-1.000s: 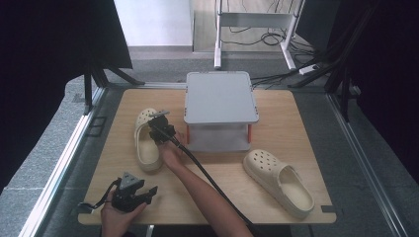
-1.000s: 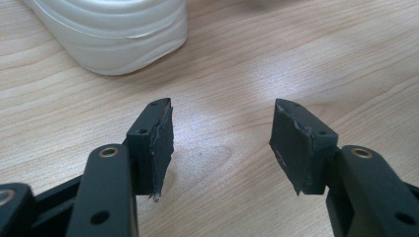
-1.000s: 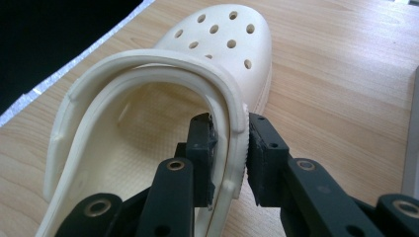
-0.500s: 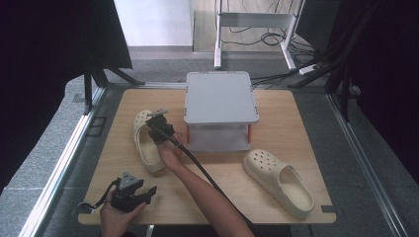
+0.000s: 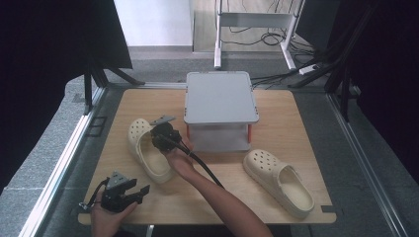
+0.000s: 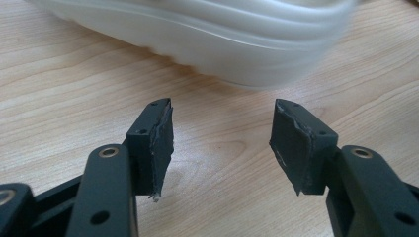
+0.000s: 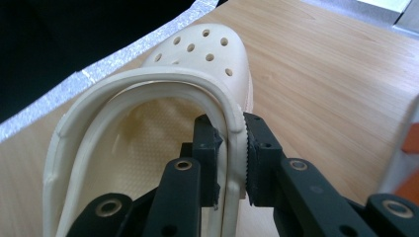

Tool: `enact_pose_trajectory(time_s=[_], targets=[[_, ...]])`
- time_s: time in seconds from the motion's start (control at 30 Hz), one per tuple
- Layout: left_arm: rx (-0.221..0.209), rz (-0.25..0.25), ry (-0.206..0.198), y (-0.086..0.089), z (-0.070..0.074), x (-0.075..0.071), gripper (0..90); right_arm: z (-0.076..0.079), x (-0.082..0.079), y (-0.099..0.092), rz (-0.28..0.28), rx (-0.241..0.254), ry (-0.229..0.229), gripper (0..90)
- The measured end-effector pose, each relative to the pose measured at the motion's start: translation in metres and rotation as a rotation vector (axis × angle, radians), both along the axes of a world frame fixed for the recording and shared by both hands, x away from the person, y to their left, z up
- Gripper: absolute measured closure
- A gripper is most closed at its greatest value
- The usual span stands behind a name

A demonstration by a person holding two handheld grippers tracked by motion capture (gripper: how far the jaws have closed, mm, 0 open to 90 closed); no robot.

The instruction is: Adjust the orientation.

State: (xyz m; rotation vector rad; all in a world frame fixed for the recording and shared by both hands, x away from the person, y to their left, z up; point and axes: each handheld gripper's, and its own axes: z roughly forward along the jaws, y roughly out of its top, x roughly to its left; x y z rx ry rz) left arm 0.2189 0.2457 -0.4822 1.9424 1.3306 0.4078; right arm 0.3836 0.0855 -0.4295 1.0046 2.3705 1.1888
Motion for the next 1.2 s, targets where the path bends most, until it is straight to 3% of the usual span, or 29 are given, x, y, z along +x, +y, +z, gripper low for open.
enact_pose_trajectory(time_s=[0.4, 1.2], targets=[[-0.024, -0.009, -0.001, 0.002, 0.002, 0.0, 42.5, 0.002, -0.034, -0.064, 0.043, 0.031, 0.024, 78.0], [-0.013, -0.012, 0.022, -0.006, -0.003, 0.004, 42.6, -0.024, -0.091, -0.161, 0.014, 0.089, 0.072, 77.8]])
